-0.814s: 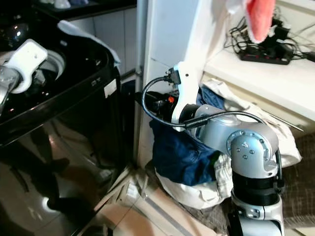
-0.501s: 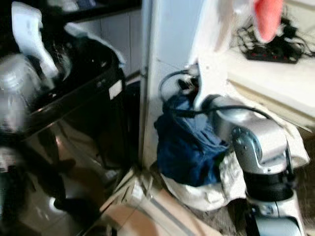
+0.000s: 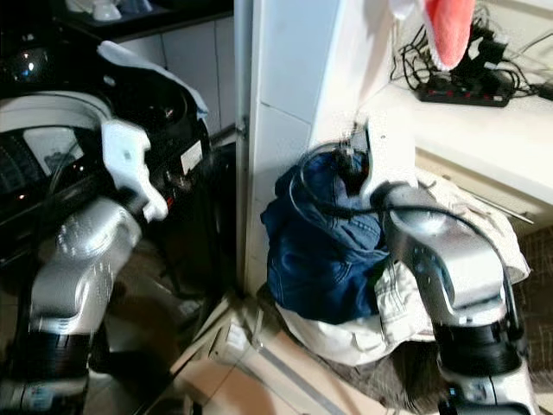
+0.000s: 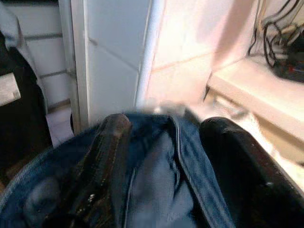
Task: Clothes washing
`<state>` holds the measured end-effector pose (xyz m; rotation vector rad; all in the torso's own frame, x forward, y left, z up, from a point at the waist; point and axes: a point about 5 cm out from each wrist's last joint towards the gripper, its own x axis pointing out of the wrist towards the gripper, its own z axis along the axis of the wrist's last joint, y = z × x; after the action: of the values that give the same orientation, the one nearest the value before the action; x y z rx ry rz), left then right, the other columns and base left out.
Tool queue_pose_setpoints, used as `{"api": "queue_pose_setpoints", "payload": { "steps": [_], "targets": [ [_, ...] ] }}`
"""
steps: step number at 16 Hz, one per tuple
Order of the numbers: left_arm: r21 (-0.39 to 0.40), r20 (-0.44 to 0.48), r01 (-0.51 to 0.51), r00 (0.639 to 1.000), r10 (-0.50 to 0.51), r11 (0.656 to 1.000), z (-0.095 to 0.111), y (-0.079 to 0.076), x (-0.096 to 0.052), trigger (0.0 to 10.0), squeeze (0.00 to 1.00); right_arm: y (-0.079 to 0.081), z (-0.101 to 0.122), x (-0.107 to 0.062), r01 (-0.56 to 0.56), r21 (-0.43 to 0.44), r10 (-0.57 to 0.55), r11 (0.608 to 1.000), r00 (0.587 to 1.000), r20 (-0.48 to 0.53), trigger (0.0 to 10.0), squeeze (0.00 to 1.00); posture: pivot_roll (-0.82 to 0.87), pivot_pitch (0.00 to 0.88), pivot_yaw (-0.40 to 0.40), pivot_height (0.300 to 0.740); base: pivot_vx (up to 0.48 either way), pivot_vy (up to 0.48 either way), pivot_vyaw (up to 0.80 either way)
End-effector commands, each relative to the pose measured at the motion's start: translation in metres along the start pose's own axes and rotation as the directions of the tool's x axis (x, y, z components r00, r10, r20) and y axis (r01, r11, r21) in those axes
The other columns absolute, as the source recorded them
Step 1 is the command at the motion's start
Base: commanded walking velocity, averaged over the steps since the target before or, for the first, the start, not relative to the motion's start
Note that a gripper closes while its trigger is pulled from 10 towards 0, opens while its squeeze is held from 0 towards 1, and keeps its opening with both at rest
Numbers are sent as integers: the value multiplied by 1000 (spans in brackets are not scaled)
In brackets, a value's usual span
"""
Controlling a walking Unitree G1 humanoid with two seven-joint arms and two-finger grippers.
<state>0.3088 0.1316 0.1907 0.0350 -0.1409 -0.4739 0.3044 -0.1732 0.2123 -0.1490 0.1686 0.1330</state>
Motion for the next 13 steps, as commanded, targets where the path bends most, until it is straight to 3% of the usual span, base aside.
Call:
{"api": "queue_pose_setpoints", "payload": {
  "steps": [1, 4, 6, 7, 9, 13],
  "targets": [
    [36, 5, 18, 1000, -18, 999, 5, -4, 1, 10000, 0, -3, -1, 0, 4, -15, -4, 1000, 1000, -12, 10000, 1000, 42, 0, -45, 740, 0, 0, 0],
    [82, -31, 65, 998, -63, 994, 2, -11, -3, 10000, 0, -3, -5, -1, -11, -24, 11, 1000, 1000, -21, 10000, 1000, 40, 0, -42, 740, 0, 0, 0],
    [91, -91, 160, 984, -152, 983, -5, -18, -10, 10000, 0, 1, -13, -5, -177, -127, 164, 976, 981, -108, 10000, 1000, 40, 0, -61, 740, 0, 0, 0],
    [97, -96, 169, 982, -160, 981, -5, -18, -10, 10000, 0, 2, -14, -5, -201, -145, 184, 969, 975, -122, 10000, 1000, 38, 0, -60, 740, 0, 0, 0],
    [19, -114, 303, 947, -299, 953, -3, -21, -22, 10000, 0, 8, -19, -14, -373, -260, 314, 891, 918, -243, 10000, 1000, 21, 0, -46, 740, 0, 0, 0],
    [-14, -140, 421, 897, -419, 907, -1, -27, -28, 10000, 0, 6, -27, -20, -429, -264, 346, 864, 886, -309, 10000, 1000, 19, 0, -44, 740, 0, 0, 0]
  ]
}}
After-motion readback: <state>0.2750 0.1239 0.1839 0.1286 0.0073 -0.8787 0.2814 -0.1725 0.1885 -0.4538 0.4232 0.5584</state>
